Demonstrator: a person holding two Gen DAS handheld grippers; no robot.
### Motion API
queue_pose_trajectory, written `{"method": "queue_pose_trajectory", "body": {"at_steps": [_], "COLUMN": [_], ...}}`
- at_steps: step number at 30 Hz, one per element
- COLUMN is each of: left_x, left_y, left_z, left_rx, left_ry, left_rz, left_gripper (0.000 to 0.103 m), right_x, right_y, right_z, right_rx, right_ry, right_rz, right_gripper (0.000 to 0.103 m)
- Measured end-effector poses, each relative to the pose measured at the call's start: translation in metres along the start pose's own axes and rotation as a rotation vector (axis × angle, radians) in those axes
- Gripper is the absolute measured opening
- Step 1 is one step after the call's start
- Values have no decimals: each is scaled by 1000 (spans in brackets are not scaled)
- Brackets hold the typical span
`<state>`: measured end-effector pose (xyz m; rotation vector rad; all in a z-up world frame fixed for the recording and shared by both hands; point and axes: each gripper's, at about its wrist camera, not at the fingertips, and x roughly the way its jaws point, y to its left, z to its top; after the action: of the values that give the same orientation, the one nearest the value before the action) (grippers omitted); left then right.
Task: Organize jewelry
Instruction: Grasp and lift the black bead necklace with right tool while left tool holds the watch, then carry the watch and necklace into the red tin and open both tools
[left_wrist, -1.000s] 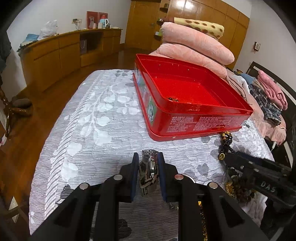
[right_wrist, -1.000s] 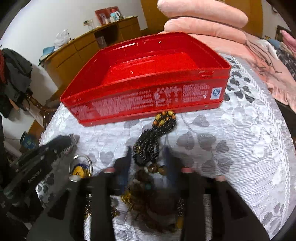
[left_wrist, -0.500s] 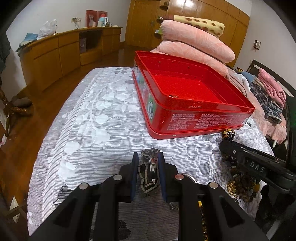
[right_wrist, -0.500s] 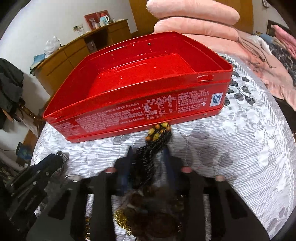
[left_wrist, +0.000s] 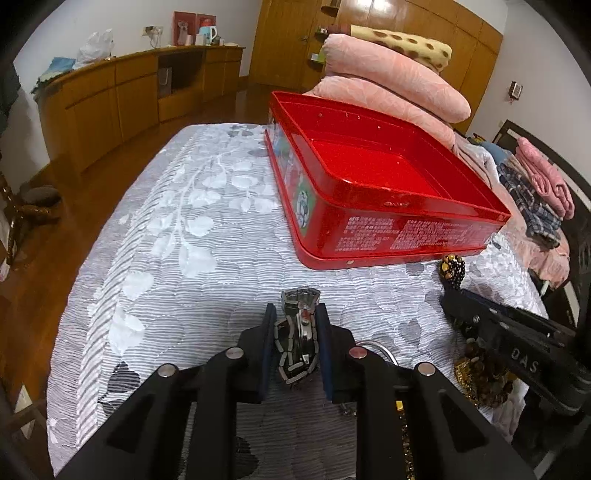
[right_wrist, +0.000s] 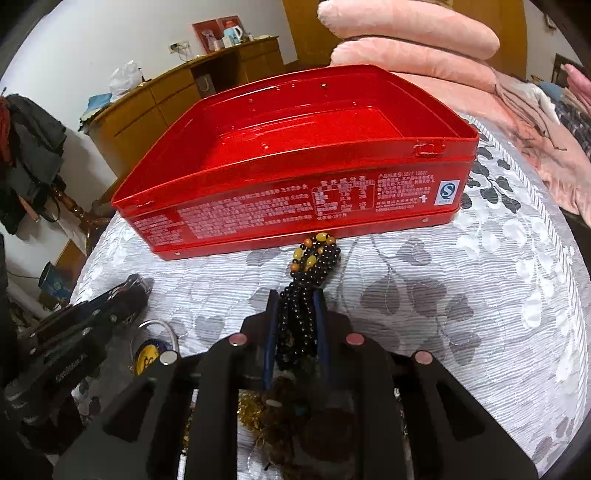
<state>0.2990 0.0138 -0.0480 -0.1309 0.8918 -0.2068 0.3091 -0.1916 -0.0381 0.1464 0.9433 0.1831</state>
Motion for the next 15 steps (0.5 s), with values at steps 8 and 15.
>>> {"method": "queue_pose_trajectory", "body": {"at_steps": [8,15], "left_x": [-11,-33], "left_y": [-3,-13], "left_z": [0,9], "left_rx": [-6,12], "left_ry": [-39,-99], "left_rz": [-19,-22], "left_gripper": [20,20], "right_x": [-28,-47], "right_y": [-2,-2], "right_z": [-9,-3], "right_rx": [-42,-65], "right_ry": [-49,-80], "right_rz": [85,84], "right_gripper": [16,16]}}
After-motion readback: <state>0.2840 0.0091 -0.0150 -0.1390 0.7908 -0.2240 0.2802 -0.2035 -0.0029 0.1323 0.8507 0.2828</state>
